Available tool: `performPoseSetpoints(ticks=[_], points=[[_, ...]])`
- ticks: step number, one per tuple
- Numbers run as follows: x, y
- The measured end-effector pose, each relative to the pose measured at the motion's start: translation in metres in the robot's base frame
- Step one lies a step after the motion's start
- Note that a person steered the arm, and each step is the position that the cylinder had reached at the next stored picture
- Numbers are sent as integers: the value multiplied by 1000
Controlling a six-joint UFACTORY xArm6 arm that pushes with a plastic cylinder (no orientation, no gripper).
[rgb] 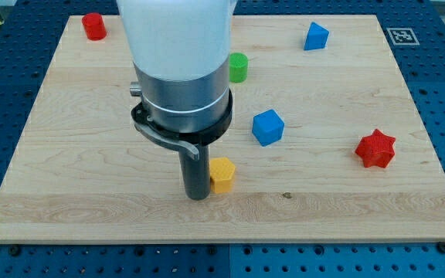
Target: Move the yellow hexagon closer to the blue cube
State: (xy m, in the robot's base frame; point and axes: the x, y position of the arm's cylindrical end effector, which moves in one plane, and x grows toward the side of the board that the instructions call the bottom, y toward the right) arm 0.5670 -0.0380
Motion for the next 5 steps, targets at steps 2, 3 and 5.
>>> performPoseSetpoints(ticks=[2, 3, 5], points=[[2, 39], [-5, 39], [-29, 39]])
